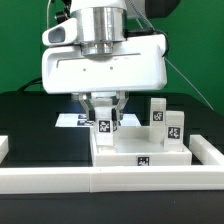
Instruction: Assemble square table
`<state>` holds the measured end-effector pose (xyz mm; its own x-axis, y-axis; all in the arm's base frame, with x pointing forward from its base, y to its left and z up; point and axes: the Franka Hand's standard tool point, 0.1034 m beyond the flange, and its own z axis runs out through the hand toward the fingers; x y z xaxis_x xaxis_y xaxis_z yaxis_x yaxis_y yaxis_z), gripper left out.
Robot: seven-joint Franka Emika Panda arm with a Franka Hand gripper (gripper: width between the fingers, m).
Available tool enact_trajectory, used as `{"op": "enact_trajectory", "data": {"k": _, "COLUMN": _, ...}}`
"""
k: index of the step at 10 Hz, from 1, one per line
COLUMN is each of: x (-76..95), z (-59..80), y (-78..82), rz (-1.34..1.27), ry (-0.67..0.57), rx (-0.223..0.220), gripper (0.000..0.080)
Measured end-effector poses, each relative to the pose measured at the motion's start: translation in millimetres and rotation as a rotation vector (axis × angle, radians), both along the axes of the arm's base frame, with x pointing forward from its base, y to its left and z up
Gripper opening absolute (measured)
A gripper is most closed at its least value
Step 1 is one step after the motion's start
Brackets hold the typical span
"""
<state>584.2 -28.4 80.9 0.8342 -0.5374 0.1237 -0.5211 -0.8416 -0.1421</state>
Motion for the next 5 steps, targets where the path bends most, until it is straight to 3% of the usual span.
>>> {"op": "enact_trajectory", "data": {"k": 5, "x": 1.3, "z": -2.1, "y": 26.1, "rz": -0.492, "ry": 0.022, "rx": 0.128, "gripper": 0.029}}
